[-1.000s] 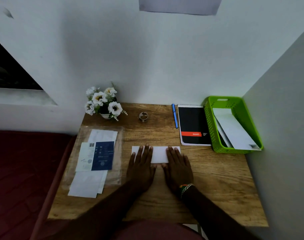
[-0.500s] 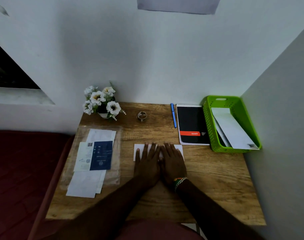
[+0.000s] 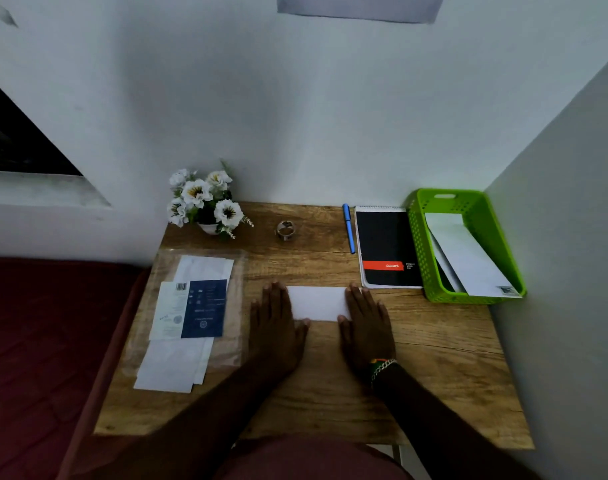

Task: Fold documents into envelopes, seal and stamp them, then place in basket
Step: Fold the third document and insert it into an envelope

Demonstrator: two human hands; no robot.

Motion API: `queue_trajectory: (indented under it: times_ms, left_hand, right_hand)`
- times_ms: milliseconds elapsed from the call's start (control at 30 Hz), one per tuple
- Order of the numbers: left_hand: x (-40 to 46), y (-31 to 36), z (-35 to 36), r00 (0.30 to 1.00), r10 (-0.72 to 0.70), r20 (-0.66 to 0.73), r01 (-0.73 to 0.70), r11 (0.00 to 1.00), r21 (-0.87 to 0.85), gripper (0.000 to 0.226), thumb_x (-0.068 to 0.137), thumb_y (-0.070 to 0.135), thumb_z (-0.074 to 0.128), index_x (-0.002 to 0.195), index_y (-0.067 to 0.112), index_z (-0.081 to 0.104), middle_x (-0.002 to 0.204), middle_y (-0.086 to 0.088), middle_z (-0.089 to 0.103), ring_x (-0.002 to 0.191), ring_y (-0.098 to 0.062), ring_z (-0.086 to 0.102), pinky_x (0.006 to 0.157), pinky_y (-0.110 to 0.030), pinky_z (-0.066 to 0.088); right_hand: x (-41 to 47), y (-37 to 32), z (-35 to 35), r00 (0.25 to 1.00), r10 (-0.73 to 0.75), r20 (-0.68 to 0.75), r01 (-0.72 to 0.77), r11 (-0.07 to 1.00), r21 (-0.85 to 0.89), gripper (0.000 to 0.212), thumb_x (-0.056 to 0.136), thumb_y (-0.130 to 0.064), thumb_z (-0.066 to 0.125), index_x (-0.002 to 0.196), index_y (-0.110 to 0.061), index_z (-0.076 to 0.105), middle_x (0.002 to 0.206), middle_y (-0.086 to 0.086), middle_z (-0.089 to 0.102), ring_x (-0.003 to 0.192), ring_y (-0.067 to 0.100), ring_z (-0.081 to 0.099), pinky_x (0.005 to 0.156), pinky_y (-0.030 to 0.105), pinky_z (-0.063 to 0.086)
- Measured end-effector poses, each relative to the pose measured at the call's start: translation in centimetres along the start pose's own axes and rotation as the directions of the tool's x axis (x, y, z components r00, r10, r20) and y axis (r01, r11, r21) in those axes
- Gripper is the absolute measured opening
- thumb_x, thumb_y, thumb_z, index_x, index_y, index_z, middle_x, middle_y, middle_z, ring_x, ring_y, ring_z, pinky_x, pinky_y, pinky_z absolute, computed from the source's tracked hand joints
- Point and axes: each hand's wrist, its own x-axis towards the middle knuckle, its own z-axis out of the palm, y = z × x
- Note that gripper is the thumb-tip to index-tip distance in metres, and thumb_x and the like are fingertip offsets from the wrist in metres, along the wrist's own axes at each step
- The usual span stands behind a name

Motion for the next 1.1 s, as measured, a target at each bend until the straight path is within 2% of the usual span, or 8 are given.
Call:
queue_trajectory:
  times_ms: [100,167,467,600,700,833,933,1100]
  left_hand:
    - [0.0,1.9,0.2,0.970,0.240,0.030,-0.242,0.966,0.095,0.080,0.100,0.057,0.029,0.156,0.025,-0.019,0.161,0.000,-0.029,0.149,-0.023,-0.026,0.123,-0.050,-0.009]
    - [0.2,2.6,0.7,0.950,0.305,0.067,-0.311,0.942,0.127,0.076,0.101,0.055,0.026,0.156,0.026,-0.017,0.162,0.001,-0.027,0.150,-0.022,-0.025,0.123,-0.050,-0.010]
    - [-0.6,0.1,-0.1,0.998,-0.055,-0.009,0.055,0.998,0.013,0.087,0.099,0.060,0.030,0.155,0.021,-0.023,0.161,-0.003,-0.029,0.150,-0.023,-0.022,0.121,-0.048,-0.012]
    - [-0.2,0.8,-0.5,0.998,0.067,-0.022,-0.066,0.997,0.032,0.087,0.099,0.058,0.032,0.156,0.020,-0.021,0.160,-0.003,-0.032,0.149,-0.024,-0.024,0.121,-0.046,-0.013]
    - [0.5,2.1,0.0,0.976,0.213,0.044,-0.217,0.971,0.100,0.077,0.101,0.056,0.026,0.157,0.022,-0.016,0.161,-0.002,-0.030,0.150,-0.022,-0.024,0.121,-0.045,-0.015]
    - [0.7,2.1,0.8,0.974,0.189,0.125,-0.205,0.971,0.127,0.074,0.103,0.055,0.022,0.155,0.021,-0.018,0.162,-0.003,-0.027,0.149,-0.020,-0.026,0.122,-0.046,-0.012]
    - [0.6,1.4,0.6,0.981,0.173,0.092,-0.184,0.974,0.131,0.078,0.100,0.061,0.019,0.157,0.022,-0.016,0.164,-0.001,-0.023,0.150,-0.019,-0.022,0.122,-0.047,-0.011]
    - [0.5,0.8,-0.3,0.993,0.090,0.080,-0.101,0.985,0.140,0.079,0.100,0.060,0.023,0.156,0.022,-0.018,0.164,-0.001,-0.022,0.150,-0.021,-0.022,0.119,-0.052,-0.015]
  right_hand:
    - [0.1,-0.2,0.0,1.000,0.001,0.003,-0.001,1.000,0.018,0.073,0.092,-0.051,0.009,0.158,-0.022,0.017,0.165,-0.004,0.009,0.153,0.016,0.007,0.123,0.043,0.003]
    - [0.1,0.0,0.1,1.000,-0.001,0.009,0.001,1.000,0.004,0.073,0.092,-0.051,0.008,0.158,-0.022,0.015,0.166,-0.004,0.007,0.154,0.016,0.006,0.122,0.043,0.002]
    - [0.2,0.0,-0.1,0.999,0.009,0.049,-0.008,1.000,-0.023,0.072,0.092,-0.052,0.006,0.159,-0.025,0.007,0.167,-0.004,0.002,0.153,0.015,-0.002,0.122,0.042,0.000]
    - [0.2,-1.1,-0.1,0.998,0.042,0.040,-0.040,0.998,-0.042,0.067,0.095,-0.042,0.017,0.159,-0.021,0.010,0.167,0.001,0.003,0.154,0.022,-0.001,0.123,0.047,0.000]
    - [-0.1,-2.8,-0.3,0.997,-0.064,0.047,0.064,0.998,0.002,0.076,0.089,-0.050,0.008,0.158,-0.019,0.010,0.164,0.000,-0.002,0.153,0.022,-0.002,0.122,0.045,-0.003]
    - [0.2,-4.6,0.3,0.981,-0.163,0.103,0.159,0.986,0.048,0.076,0.089,-0.055,0.010,0.158,-0.023,0.010,0.161,-0.007,-0.003,0.153,0.020,-0.007,0.124,0.046,-0.001]
    - [-0.1,-3.7,0.3,0.990,-0.101,0.095,0.102,0.995,-0.007,0.068,0.093,-0.046,0.024,0.158,-0.024,0.017,0.162,-0.009,0.003,0.154,0.024,-0.003,0.123,0.046,-0.003]
    - [-0.9,-0.7,-0.9,0.998,0.062,-0.002,-0.062,0.997,-0.035,0.069,0.088,-0.036,0.015,0.154,-0.023,0.033,0.161,-0.003,0.031,0.151,0.028,0.021,0.120,0.050,0.014]
